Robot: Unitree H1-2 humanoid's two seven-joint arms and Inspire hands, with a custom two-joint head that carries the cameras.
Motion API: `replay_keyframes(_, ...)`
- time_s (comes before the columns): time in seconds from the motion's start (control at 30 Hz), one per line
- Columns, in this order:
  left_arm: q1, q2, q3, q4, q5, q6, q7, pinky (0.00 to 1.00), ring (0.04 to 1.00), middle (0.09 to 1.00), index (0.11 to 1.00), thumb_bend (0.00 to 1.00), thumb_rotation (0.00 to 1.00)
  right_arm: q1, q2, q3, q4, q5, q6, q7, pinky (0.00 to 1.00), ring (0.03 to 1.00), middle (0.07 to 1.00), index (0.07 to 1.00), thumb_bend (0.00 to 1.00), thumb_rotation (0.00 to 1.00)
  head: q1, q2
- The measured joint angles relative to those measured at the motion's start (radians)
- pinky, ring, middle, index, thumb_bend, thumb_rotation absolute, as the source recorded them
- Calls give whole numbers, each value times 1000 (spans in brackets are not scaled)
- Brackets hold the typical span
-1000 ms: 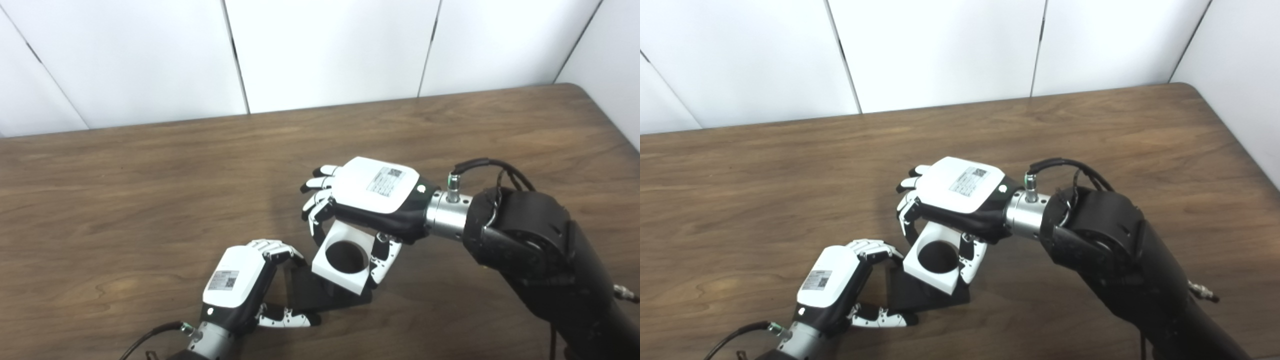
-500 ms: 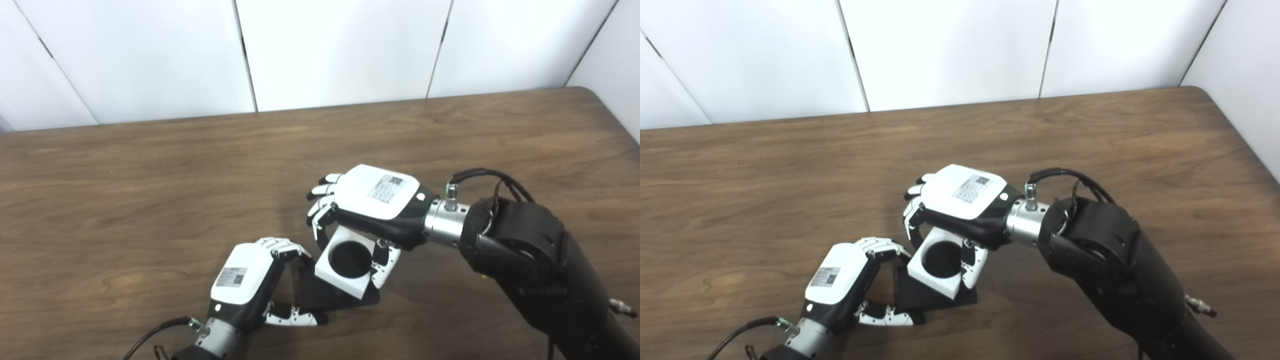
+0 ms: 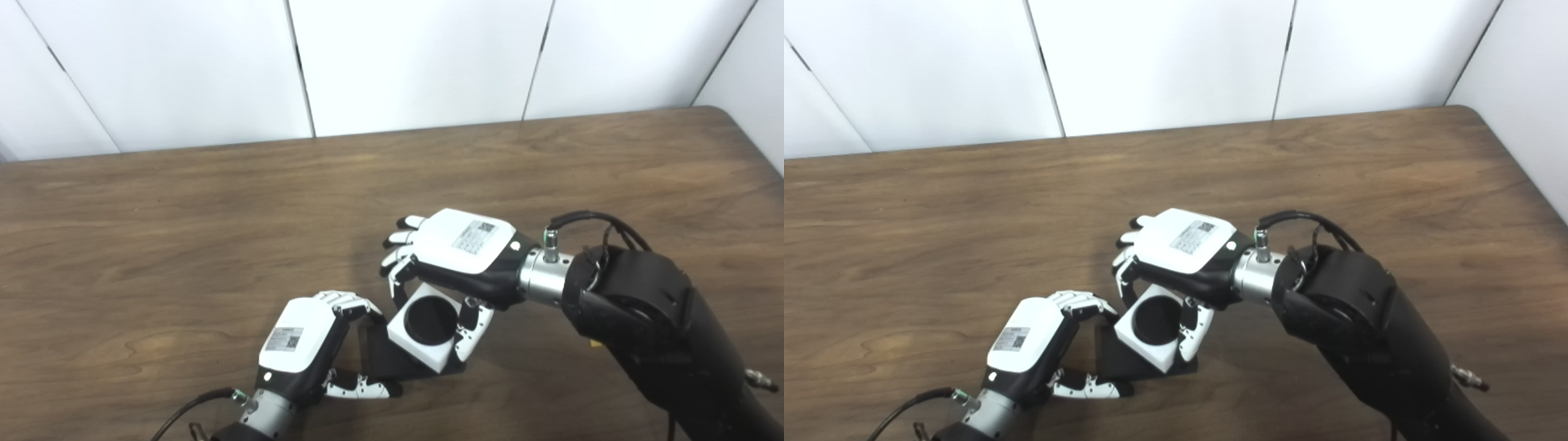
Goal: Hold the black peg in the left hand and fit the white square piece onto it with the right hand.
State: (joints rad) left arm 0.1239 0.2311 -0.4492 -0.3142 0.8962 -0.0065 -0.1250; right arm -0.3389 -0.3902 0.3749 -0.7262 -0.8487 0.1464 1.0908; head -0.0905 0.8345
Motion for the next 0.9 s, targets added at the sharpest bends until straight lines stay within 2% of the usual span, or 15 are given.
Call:
replay_keyframes(0.27, 0, 0, 0, -1, 0, 0, -4, 777, 756, 694, 486, 520, 46, -21, 8, -3, -12, -24, 15, 71, 1000, 986, 905, 780, 1000, 442, -3, 3)
replay_keyframes(0.77, 0, -1, 0, -7, 4, 10, -11, 764, 740, 685, 494, 523, 61, -22, 14, -44, -32, -32, 16, 74, 1000, 980, 896, 741, 1000, 470, -2, 5)
replay_keyframes(0.8, -1, -2, 0, -7, 6, 12, -11, 760, 736, 685, 571, 701, 94, -22, 14, -46, -32, -33, 16, 74, 1000, 979, 895, 740, 1000, 473, -3, 3)
replay_keyframes(0.83, -1, -3, 1, -8, 8, 14, -11, 761, 735, 695, 645, 842, 170, -22, 14, -49, -32, -34, 16, 74, 1000, 979, 894, 738, 1000, 471, -3, 5)
replay_keyframes(0.9, -2, -5, 0, -11, 28, 20, -14, 759, 733, 707, 694, 947, 259, -22, 14, -55, -32, -34, 16, 73, 1000, 978, 893, 737, 1000, 475, -3, 5)
